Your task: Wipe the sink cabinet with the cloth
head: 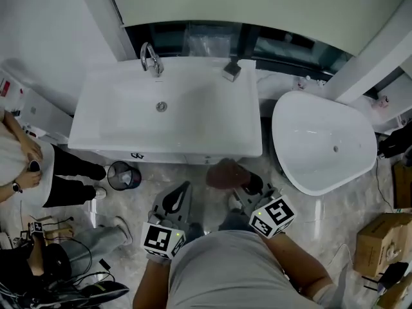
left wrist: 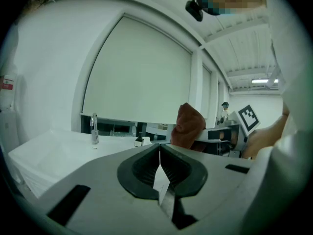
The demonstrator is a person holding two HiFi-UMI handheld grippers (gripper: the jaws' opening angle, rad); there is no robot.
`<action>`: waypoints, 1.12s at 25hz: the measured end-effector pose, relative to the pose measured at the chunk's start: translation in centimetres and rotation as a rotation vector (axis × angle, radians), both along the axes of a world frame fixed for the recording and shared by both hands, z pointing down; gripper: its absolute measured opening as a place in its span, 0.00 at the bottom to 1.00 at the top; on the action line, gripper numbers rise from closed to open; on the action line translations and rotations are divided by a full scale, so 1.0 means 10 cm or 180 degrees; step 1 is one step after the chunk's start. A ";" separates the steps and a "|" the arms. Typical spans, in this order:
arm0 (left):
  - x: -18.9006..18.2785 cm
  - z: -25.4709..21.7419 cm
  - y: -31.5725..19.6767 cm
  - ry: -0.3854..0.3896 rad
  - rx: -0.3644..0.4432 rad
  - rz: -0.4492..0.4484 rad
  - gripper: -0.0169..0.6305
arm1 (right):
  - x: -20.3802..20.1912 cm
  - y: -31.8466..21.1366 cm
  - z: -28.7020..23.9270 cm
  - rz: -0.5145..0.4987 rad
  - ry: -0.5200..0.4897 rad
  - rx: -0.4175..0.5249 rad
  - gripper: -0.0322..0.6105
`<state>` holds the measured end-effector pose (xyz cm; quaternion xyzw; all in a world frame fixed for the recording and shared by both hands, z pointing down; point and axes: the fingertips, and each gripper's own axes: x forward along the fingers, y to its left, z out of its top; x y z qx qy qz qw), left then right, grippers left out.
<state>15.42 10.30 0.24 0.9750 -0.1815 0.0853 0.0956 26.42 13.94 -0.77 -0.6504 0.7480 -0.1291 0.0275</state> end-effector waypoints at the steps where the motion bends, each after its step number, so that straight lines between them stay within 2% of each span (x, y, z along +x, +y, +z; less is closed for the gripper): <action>1: -0.01 -0.02 0.00 0.0009 0.0003 -0.0006 0.04 | 0.00 0.00 0.00 0.0020 0.0015 0.0009 0.20; 28: -0.03 -0.22 -0.22 0.0045 0.0111 -0.0183 0.05 | 0.08 -0.31 -0.16 0.0059 0.0017 0.0169 0.20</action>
